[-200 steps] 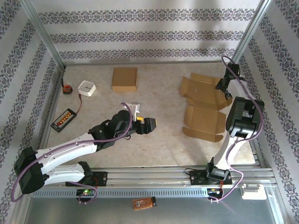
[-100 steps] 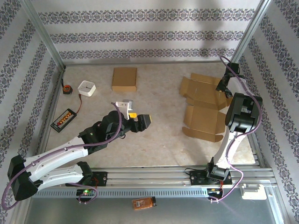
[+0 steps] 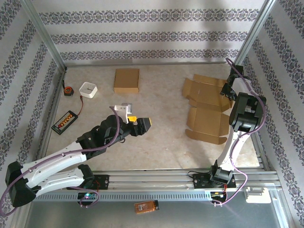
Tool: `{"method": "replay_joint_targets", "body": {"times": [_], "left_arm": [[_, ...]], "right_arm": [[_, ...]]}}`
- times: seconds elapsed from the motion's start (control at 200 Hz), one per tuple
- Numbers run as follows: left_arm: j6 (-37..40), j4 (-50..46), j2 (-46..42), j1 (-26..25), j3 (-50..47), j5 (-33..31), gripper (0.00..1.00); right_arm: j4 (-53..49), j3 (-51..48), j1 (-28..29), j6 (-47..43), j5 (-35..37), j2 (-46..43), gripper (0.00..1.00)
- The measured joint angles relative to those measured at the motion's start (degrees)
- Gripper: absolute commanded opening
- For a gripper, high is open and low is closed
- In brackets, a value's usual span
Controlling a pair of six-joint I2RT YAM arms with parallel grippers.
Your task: Fold the paper box
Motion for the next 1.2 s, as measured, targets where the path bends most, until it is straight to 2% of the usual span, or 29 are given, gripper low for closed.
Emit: {"method": "replay_joint_targets", "body": {"times": [0.205, 0.36, 0.54, 0.75, 0.869, 1.049, 1.199], "left_arm": [[-0.3, 0.0, -0.6, 0.0, -0.1, -0.5, 0.89], [-0.3, 0.0, -0.9, 0.0, -0.2, -0.6, 0.9], [-0.5, -0.5, -0.9, 0.0, -0.2, -1.3, 0.9], [-0.7, -9.5, -1.0, 1.3, 2.7, -5.3, 0.99], [1.1, -15.3, 0.1, 7.7, 7.9, -4.7, 0.98], [5.3, -21.9, 8.8, 23.1, 16.7, 4.7, 0.9], [8.9, -24.8, 19.1, 28.4, 20.1, 11.8, 0.83]], "right_arm": [[0.3, -0.5, 0.0, -0.2, -1.8, -0.1, 0.21], [1.8, -2.2, 0.1, -1.6, -2.3, -1.2, 0.0], [2.6, -4.9, 2.3, -3.6, -4.5, -4.9, 0.0], [3.8, -9.0, 11.4, -9.2, -7.5, -13.9, 0.0], [6.1, -13.3, 17.3, -12.8, -9.0, -21.8, 0.0], [9.9, -19.9, 25.2, -16.6, -11.6, -31.1, 0.0], [11.1, -22.9, 28.6, -17.6, -13.3, -34.1, 0.0]]}}
